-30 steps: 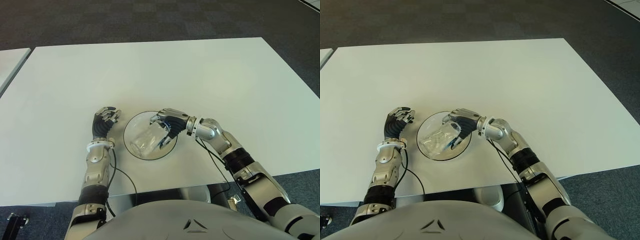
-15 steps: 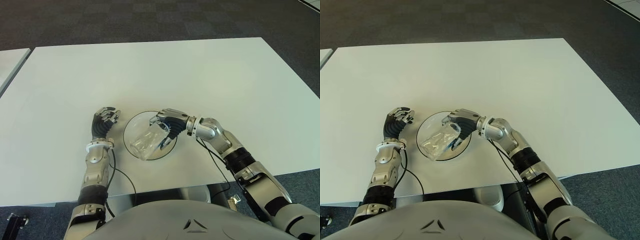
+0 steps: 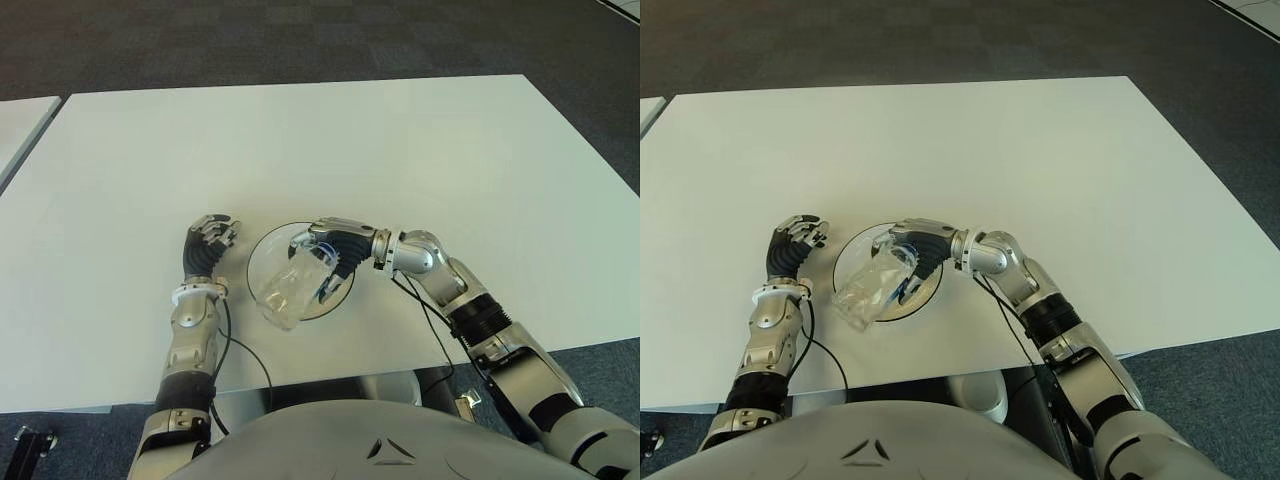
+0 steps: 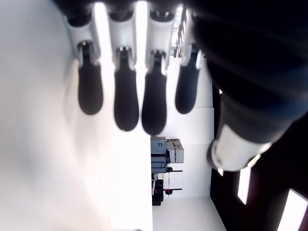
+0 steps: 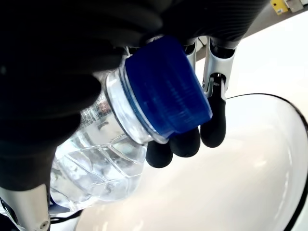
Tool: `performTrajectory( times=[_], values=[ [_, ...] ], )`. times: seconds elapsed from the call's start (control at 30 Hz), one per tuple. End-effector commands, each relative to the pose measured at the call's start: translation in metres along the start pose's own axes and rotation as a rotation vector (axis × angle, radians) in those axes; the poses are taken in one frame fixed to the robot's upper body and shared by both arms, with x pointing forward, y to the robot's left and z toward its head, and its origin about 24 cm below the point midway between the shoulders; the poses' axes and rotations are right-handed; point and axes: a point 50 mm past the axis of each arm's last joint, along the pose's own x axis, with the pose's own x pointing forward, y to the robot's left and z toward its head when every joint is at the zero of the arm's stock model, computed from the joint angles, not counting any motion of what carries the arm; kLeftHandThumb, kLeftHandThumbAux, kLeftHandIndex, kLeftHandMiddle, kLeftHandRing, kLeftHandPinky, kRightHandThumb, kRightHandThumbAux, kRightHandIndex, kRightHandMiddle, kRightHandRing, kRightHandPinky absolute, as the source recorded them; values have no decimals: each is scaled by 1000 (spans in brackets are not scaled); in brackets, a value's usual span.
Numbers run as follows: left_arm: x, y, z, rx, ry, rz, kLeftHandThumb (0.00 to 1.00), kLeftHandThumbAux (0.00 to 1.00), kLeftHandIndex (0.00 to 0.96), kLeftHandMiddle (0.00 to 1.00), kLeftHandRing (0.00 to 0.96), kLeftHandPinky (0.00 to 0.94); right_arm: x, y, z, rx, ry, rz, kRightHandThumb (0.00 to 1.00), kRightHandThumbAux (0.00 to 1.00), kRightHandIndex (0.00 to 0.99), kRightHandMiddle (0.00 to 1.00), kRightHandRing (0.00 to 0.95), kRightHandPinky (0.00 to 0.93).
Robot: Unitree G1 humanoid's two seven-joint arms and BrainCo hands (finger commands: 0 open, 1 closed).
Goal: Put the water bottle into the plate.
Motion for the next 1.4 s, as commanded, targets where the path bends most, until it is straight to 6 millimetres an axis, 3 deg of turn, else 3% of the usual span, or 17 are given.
performTrajectory(
  times=[0.03,0.17,0.47,1.4],
  values=[
    [-3,1,-6,5,45,-1,708,714,431,573,553,530,-1,1,1,-16,-14,-27,355,688,53,62,89,150],
    [-3,1,-5,12,54,8,708,715,430,562,542,518,0,2,1,-33,-27,-33,398,599,11,12,18,40],
    [-4,0,-3,39,68,22,708,715,430,550,531,515,-1,5,0,-48,-22,-47,495,415,0,0,0,1],
    [-6,-1,-2,36,76,24,708,715,430,538,521,510,-4,9,4,-49,-34,-121,440,278,0,0,0,0]
  ],
)
